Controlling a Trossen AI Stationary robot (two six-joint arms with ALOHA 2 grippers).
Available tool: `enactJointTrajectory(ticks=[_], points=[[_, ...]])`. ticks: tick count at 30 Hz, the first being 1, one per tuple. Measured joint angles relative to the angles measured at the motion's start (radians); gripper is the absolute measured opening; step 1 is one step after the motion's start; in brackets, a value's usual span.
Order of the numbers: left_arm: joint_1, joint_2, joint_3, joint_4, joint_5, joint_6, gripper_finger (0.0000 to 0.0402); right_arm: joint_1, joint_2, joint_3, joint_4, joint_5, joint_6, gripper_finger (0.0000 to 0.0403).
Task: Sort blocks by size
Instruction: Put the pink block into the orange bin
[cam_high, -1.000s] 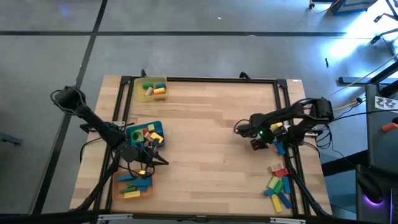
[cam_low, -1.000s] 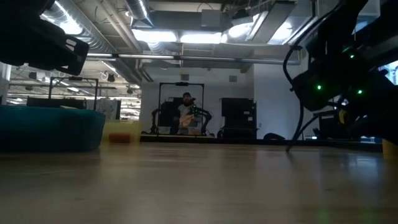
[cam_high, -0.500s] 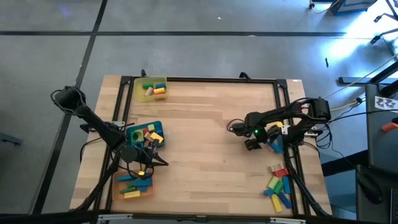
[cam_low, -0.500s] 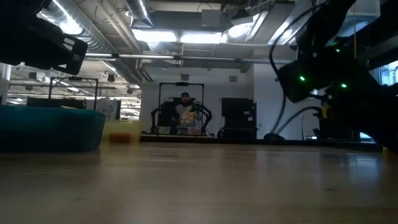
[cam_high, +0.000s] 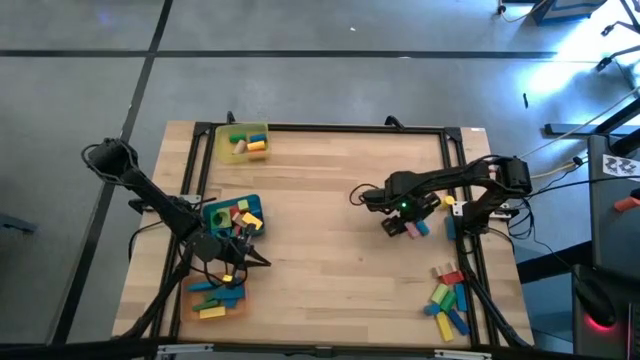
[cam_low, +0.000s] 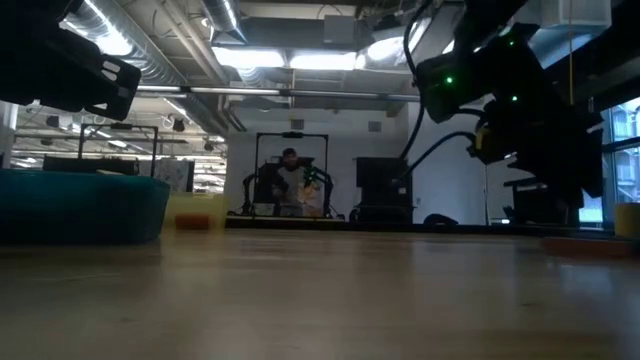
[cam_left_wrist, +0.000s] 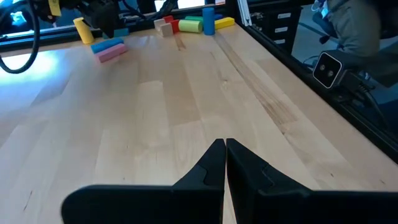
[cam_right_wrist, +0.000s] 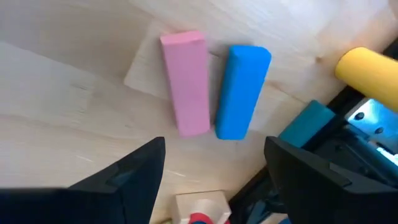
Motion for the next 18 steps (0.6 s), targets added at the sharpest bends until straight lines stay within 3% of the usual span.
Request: enactJointTrajectory(ticks=[9, 18], points=[[0.0, 0.0, 0.0, -0.001, 0.0, 0.0, 0.0001, 0.0, 0.0, -0.108, 0.023, -0.003, -0.097, 0.0275], [0.0, 0.0, 0.0, -0.001, -0.001, 0.0, 0.0001, 0.016, 0.0, -0.119, 0.158, -0.098, -0.079, 0.0275]])
